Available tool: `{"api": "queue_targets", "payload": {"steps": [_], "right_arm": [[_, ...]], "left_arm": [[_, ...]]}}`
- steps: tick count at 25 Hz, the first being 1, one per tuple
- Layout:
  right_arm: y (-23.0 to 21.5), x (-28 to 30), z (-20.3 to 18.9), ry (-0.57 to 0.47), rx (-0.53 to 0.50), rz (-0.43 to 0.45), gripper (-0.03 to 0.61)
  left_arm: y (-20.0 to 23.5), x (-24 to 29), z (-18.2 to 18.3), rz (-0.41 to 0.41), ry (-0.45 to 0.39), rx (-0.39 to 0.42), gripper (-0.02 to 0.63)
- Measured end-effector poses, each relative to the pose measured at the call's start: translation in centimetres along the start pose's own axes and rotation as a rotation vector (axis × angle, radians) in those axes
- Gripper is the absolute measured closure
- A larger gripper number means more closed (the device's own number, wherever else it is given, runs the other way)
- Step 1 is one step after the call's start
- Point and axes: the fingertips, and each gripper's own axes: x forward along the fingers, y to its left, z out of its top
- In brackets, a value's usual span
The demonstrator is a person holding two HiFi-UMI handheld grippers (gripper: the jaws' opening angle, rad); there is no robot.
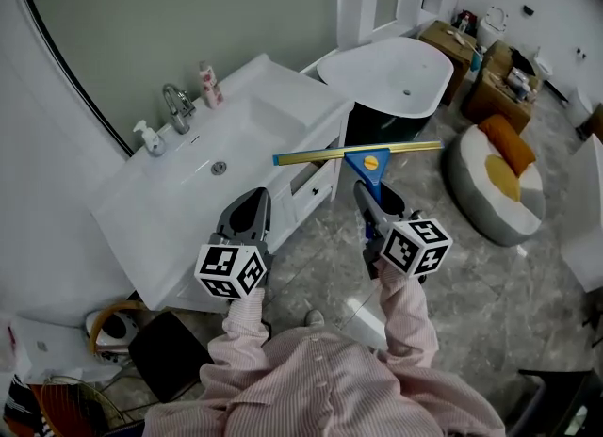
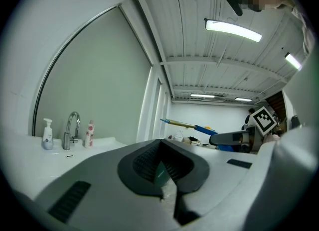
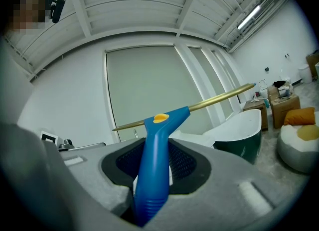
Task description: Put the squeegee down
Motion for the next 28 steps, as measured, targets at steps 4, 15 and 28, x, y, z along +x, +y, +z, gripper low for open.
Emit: {"api": "queue_targets", "payload": {"steps": [4,15,28], "right_arm": [[-1.6,2.1,0.3,0.002,0.014,-0.025,0.449],[-4.5,7.5,0.4,0.016,0.039,-0.024,0.449],[-12.5,19.7,2.3,0.057,0.066,0.04,0.449]], "left_arm": [[1.3,2.1,-0.3,-0.013,0.014,-0.009,0.612],[4.6,6.7,-1.1,0.012,0.036,-0.023,0.612],[10.0,17.6,-1.8,0.093,0.042,-0.061,0.612]]}}
